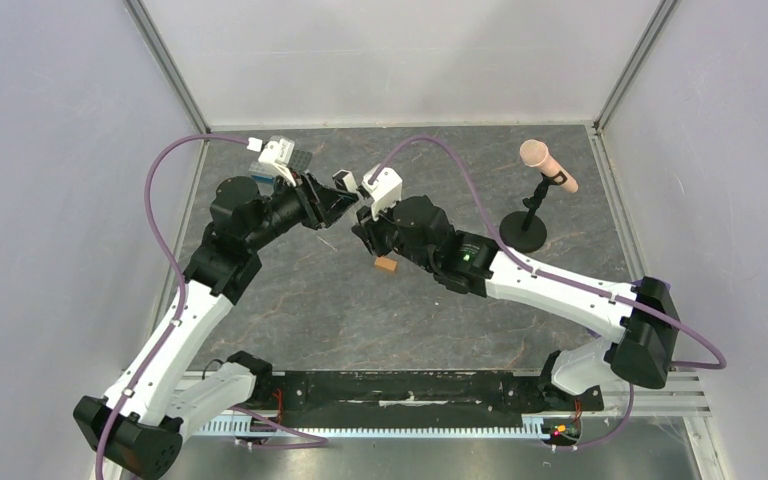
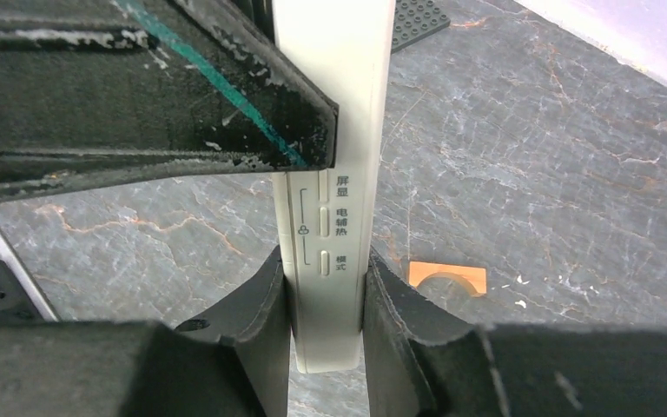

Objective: Load the batteries into the remote control

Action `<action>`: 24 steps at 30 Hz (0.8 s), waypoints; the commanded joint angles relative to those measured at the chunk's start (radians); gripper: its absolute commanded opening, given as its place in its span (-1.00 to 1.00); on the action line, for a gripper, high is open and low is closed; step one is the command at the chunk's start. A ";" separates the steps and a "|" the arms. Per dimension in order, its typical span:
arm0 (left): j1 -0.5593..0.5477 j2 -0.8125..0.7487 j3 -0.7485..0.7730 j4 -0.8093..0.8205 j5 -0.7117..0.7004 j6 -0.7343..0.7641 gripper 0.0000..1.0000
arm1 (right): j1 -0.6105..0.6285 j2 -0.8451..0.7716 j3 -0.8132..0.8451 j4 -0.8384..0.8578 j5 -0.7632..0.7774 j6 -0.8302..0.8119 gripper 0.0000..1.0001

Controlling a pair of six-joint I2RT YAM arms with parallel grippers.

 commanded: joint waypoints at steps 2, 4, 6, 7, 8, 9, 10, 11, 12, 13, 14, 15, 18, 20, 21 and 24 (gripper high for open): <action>-0.004 0.004 0.016 -0.024 -0.031 0.071 0.10 | 0.018 -0.045 -0.024 0.059 0.003 -0.093 -0.87; -0.005 0.004 0.013 -0.019 -0.028 0.056 0.36 | 0.032 -0.046 -0.027 0.059 -0.004 -0.128 -0.84; -0.004 0.001 0.012 -0.022 -0.041 0.042 0.45 | 0.048 -0.043 -0.029 0.058 0.001 -0.150 -0.82; -0.005 0.000 0.012 -0.025 -0.054 0.034 0.46 | 0.057 -0.039 -0.027 0.059 0.016 -0.155 -0.82; -0.004 0.002 0.010 -0.031 -0.061 0.030 0.43 | 0.063 -0.035 -0.023 0.059 0.027 -0.157 -0.82; -0.004 0.004 0.011 -0.036 -0.066 0.028 0.34 | 0.067 -0.030 -0.019 0.059 0.035 -0.158 -0.82; -0.004 0.006 0.012 -0.041 -0.064 0.027 0.15 | 0.070 -0.025 -0.014 0.060 0.043 -0.156 -0.82; -0.005 0.008 0.009 -0.041 -0.050 0.028 -0.13 | 0.072 -0.019 -0.010 0.058 0.055 -0.151 -0.81; -0.004 0.005 0.002 -0.034 -0.038 0.034 -0.43 | 0.074 -0.014 -0.005 0.059 0.062 -0.144 -0.78; -0.004 0.002 -0.005 -0.033 -0.039 0.034 -0.79 | 0.074 -0.007 0.010 0.054 0.066 -0.126 -0.69; -0.003 -0.005 -0.002 -0.040 -0.046 0.033 -0.95 | 0.074 -0.004 0.028 0.035 0.061 -0.110 -0.56; -0.004 -0.011 0.002 -0.047 -0.038 0.035 -0.96 | 0.074 -0.007 0.037 0.021 0.058 -0.098 -0.36; -0.003 -0.046 -0.001 -0.042 -0.007 0.083 -0.96 | 0.074 -0.058 0.021 0.008 0.052 -0.055 0.42; -0.003 -0.068 -0.001 -0.040 0.027 0.132 -0.96 | 0.072 -0.121 -0.007 0.007 0.017 -0.014 0.75; -0.003 -0.081 0.000 -0.038 0.066 0.159 -0.96 | 0.072 -0.160 -0.024 0.012 -0.018 0.007 0.86; 0.005 -0.102 0.016 -0.030 0.248 0.248 -0.96 | 0.068 -0.280 -0.101 0.048 -0.161 0.025 0.96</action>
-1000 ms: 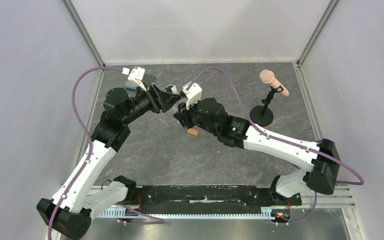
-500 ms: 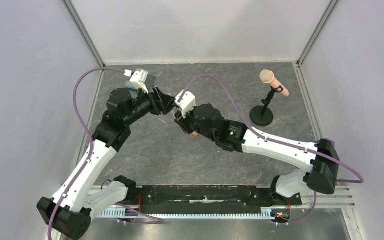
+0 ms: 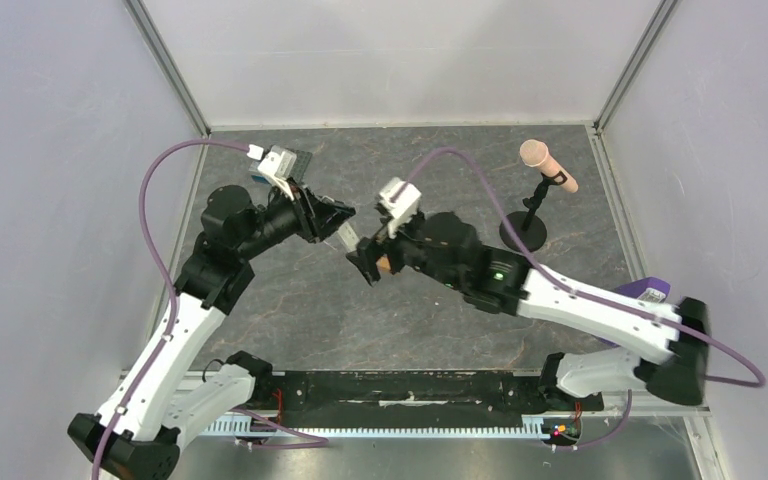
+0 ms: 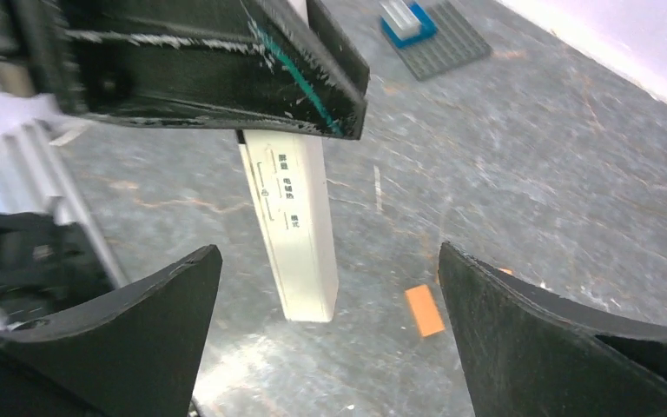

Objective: Load the batteries into the remote control

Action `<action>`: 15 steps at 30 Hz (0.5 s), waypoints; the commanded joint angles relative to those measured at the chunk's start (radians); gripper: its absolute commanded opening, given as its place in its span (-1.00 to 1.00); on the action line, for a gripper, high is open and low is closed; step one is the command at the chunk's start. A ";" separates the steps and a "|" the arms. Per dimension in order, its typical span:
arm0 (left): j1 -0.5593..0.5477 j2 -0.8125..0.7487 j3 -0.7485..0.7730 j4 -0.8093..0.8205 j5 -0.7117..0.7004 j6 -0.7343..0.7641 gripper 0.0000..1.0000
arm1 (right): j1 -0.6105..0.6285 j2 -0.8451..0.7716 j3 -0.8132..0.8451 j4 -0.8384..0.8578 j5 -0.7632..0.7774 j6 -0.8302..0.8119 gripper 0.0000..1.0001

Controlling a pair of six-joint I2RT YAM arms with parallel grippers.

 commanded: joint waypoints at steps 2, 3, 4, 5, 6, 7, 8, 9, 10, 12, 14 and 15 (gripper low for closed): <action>0.019 -0.038 0.066 0.015 0.385 0.194 -0.96 | -0.006 -0.227 -0.077 0.077 -0.248 0.047 0.96; 0.024 -0.022 0.102 -0.012 0.454 0.202 -0.96 | -0.009 -0.244 -0.081 0.074 -0.319 0.034 0.96; 0.027 -0.001 0.138 -0.039 0.542 0.217 -0.96 | -0.010 -0.254 -0.080 0.063 -0.365 0.017 0.96; 0.027 0.017 0.180 -0.079 0.611 0.241 -0.96 | -0.010 -0.263 -0.080 0.048 -0.424 -0.008 0.96; 0.026 0.031 0.207 -0.102 0.676 0.254 -0.96 | -0.010 -0.270 -0.084 0.037 -0.467 -0.031 0.96; 0.027 0.039 0.218 -0.103 0.714 0.259 -0.96 | -0.010 -0.275 -0.088 0.030 -0.502 -0.047 0.96; 0.027 0.041 0.225 -0.094 0.748 0.259 -0.96 | -0.010 -0.277 -0.092 0.030 -0.525 -0.058 0.96; 0.026 0.039 0.227 -0.078 0.774 0.248 -0.96 | -0.010 -0.278 -0.094 0.033 -0.552 -0.059 0.96; 0.027 0.035 0.226 -0.052 0.793 0.230 -0.96 | -0.010 -0.274 -0.098 0.041 -0.570 -0.059 0.96; 0.027 0.021 0.218 0.008 0.843 0.192 -0.96 | -0.010 -0.261 -0.093 0.049 -0.577 -0.051 0.96; 0.027 0.000 0.204 0.070 0.877 0.159 -0.96 | -0.010 -0.250 -0.090 0.068 -0.553 -0.039 0.96; 0.027 -0.008 0.197 0.101 0.889 0.143 -0.96 | -0.009 -0.246 -0.093 0.080 -0.543 -0.029 0.96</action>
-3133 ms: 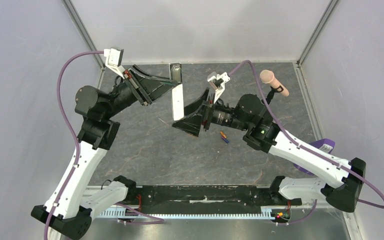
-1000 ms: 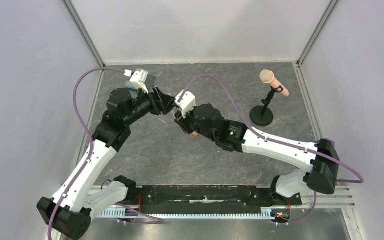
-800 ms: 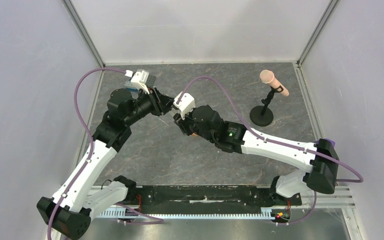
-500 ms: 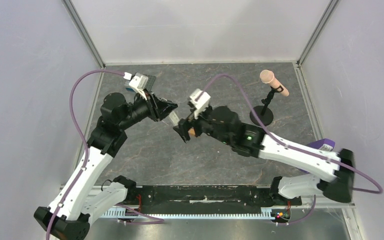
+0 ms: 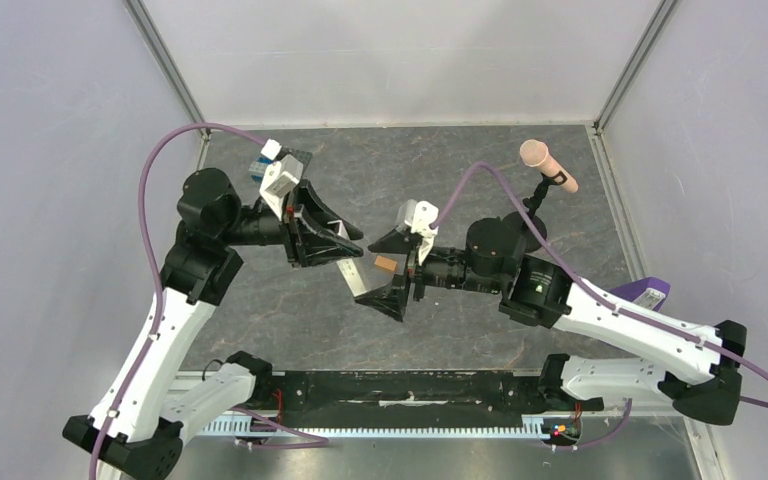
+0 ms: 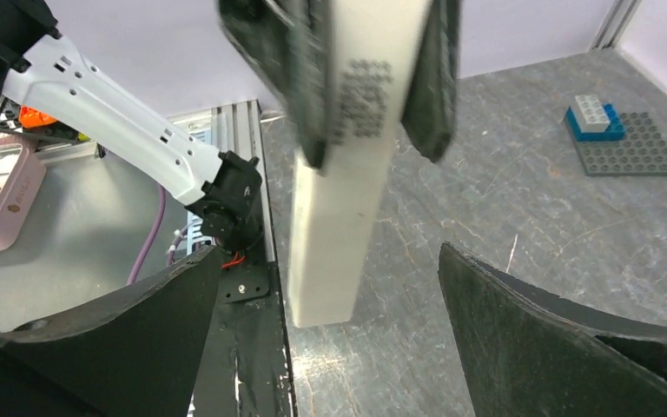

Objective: Load the batteries into the remote control

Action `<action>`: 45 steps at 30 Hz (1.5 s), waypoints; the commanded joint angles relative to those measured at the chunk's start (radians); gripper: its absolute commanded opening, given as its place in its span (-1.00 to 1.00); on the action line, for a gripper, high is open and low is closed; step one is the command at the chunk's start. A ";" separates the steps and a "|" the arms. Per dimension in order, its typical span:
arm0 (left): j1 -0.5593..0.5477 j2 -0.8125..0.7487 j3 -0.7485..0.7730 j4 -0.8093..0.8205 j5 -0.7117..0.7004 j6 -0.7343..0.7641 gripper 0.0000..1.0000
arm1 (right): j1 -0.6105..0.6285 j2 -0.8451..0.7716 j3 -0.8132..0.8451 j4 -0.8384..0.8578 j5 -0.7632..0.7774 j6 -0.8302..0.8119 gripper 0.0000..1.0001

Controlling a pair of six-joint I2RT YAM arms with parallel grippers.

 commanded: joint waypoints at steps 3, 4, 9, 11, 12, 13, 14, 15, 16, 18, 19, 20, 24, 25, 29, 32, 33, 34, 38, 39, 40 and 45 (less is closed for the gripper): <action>0.007 -0.058 0.000 0.202 0.187 -0.080 -0.96 | -0.002 0.036 -0.023 0.114 -0.071 0.039 0.96; 0.006 -0.061 0.001 0.214 0.192 -0.087 -0.96 | -0.002 0.048 -0.027 0.130 -0.083 0.053 0.95; 0.006 -0.071 -0.001 0.245 0.213 -0.105 -0.96 | -0.003 0.092 -0.030 0.191 -0.104 0.121 0.63; 0.007 -0.071 -0.003 0.245 0.212 -0.106 -0.96 | -0.002 0.097 -0.040 0.222 -0.111 0.140 0.48; 0.006 -0.069 -0.003 0.243 0.212 -0.108 -0.96 | -0.002 0.098 -0.043 0.234 -0.112 0.145 0.41; 0.006 -0.067 -0.003 0.244 0.210 -0.109 -0.96 | -0.002 0.099 -0.045 0.240 -0.112 0.146 0.31; 0.006 -0.065 -0.004 0.244 0.209 -0.111 -0.96 | -0.002 0.099 -0.047 0.245 -0.108 0.145 0.21; 0.007 -0.062 -0.004 0.244 0.205 -0.113 -0.96 | -0.002 0.098 -0.051 0.248 -0.101 0.144 0.08; 0.006 -0.062 -0.006 0.244 0.197 -0.116 -0.96 | -0.002 0.095 -0.054 0.250 -0.096 0.144 -0.06; 0.006 -0.062 -0.012 0.245 0.182 -0.120 -0.96 | -0.003 0.091 -0.059 0.250 -0.083 0.134 -0.31; 0.007 -0.060 -0.014 0.245 0.179 -0.125 -0.96 | -0.002 0.087 -0.061 0.247 -0.075 0.127 -0.41; 0.006 -0.057 -0.016 0.244 0.176 -0.130 -0.90 | -0.003 0.081 -0.062 0.244 -0.063 0.120 -0.51; 0.006 -0.043 -0.017 0.203 0.179 -0.126 -0.16 | -0.003 0.071 -0.040 0.171 -0.008 0.049 -0.73; 0.007 -0.041 -0.015 0.160 0.182 -0.101 0.02 | -0.002 0.073 -0.022 0.123 0.005 0.016 -0.75; 0.006 -0.043 0.004 -0.071 0.182 0.080 0.34 | -0.002 0.082 0.068 -0.080 0.018 -0.100 -0.88; 0.006 -0.047 0.015 -0.230 0.182 0.216 0.45 | -0.002 0.086 0.125 -0.201 0.019 -0.149 -0.89; 0.007 -0.048 0.016 -0.271 0.173 0.250 0.49 | -0.002 0.084 0.134 -0.222 0.021 -0.162 -0.89; 0.006 -0.047 0.014 -0.301 0.161 0.278 0.50 | -0.002 0.083 0.139 -0.236 0.020 -0.168 -0.89; 0.006 -0.022 0.031 -0.424 0.120 0.382 0.46 | -0.002 0.101 0.183 -0.317 0.013 -0.188 -0.91; 0.007 -0.014 0.038 -0.444 0.113 0.397 0.41 | -0.002 0.112 0.200 -0.340 0.008 -0.192 -0.90; 0.007 -0.008 0.041 -0.454 0.113 0.404 0.35 | -0.002 0.119 0.213 -0.362 0.006 -0.196 -0.90; 0.007 0.004 0.046 -0.468 0.112 0.428 0.29 | -0.002 0.140 0.238 -0.417 0.007 -0.212 -0.90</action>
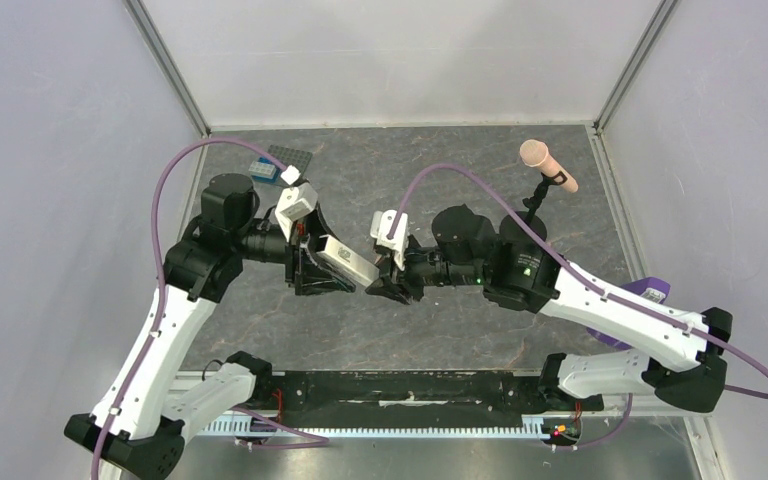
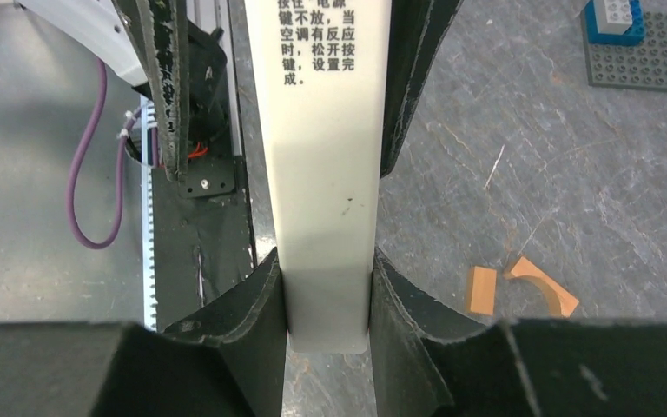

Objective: Load the batteries into the remote control

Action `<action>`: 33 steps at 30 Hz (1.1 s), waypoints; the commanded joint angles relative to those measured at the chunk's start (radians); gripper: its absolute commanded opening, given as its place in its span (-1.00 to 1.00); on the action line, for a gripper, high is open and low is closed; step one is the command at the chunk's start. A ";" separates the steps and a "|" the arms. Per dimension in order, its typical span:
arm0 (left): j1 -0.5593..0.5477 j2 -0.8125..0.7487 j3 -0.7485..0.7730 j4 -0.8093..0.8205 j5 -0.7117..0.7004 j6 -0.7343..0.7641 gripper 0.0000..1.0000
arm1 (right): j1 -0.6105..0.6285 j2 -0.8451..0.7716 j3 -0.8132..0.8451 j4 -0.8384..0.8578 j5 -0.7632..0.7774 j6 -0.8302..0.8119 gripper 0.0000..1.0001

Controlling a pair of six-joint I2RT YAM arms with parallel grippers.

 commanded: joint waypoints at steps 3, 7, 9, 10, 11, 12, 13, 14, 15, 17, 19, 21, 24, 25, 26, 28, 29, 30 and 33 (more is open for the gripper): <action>-0.003 -0.001 0.036 -0.058 -0.018 0.093 0.30 | -0.004 0.023 0.071 -0.065 -0.008 -0.028 -0.90; -0.003 -0.014 0.036 -0.072 -0.021 0.118 0.30 | -0.004 0.033 0.087 -0.085 -0.020 -0.020 -0.91; -0.003 -0.026 0.033 -0.084 -0.019 0.139 0.26 | -0.004 0.028 0.090 -0.088 -0.025 -0.013 -0.92; -0.003 -0.032 0.030 -0.090 -0.014 0.152 0.23 | -0.004 0.028 0.093 -0.089 -0.030 -0.009 -0.92; -0.003 -0.040 0.025 -0.092 -0.010 0.164 0.22 | -0.004 0.025 0.097 -0.090 -0.036 -0.004 -0.93; -0.003 -0.050 0.016 -0.092 -0.008 0.173 0.22 | -0.004 0.026 0.104 -0.095 -0.046 0.003 -0.93; -0.004 -0.056 0.009 -0.092 -0.003 0.185 0.22 | -0.004 0.026 0.112 -0.100 -0.058 0.009 -0.93; -0.003 -0.067 -0.001 -0.092 0.004 0.197 0.22 | -0.004 0.028 0.120 -0.105 -0.071 0.013 -0.93; -0.004 -0.074 -0.013 -0.092 0.017 0.224 0.22 | -0.004 0.028 0.125 -0.109 -0.081 0.022 -0.93; -0.004 -0.096 -0.041 -0.093 0.047 0.293 0.20 | -0.004 0.038 0.149 -0.134 -0.105 0.035 -0.93; -0.004 -0.115 -0.074 -0.059 0.054 0.329 0.19 | -0.004 0.056 0.170 -0.160 -0.129 0.038 -0.93; -0.003 -0.136 -0.117 0.009 0.051 0.331 0.19 | -0.004 0.063 0.171 -0.171 -0.136 0.039 -0.93; -0.004 -0.151 -0.145 0.078 0.034 0.318 0.23 | -0.004 0.069 0.164 -0.181 -0.124 0.067 -0.93; -0.003 -0.153 -0.145 0.085 0.032 0.317 0.26 | -0.004 0.073 0.165 -0.185 -0.118 0.067 -0.93; -0.003 -0.152 -0.144 0.089 0.031 0.317 0.28 | -0.004 0.075 0.161 -0.185 -0.114 0.067 -0.93; -0.004 -0.151 -0.141 0.094 0.020 0.314 0.36 | -0.004 0.075 0.155 -0.186 -0.115 0.063 -0.94; -0.003 -0.151 -0.140 0.097 0.012 0.313 0.40 | -0.004 0.075 0.152 -0.185 -0.116 0.060 -0.95; -0.003 -0.153 -0.140 0.103 0.000 0.305 0.42 | -0.004 0.074 0.150 -0.185 -0.120 0.056 -0.95; -0.004 -0.162 -0.142 0.121 -0.029 0.289 0.45 | -0.005 0.074 0.143 -0.185 -0.125 0.048 -0.98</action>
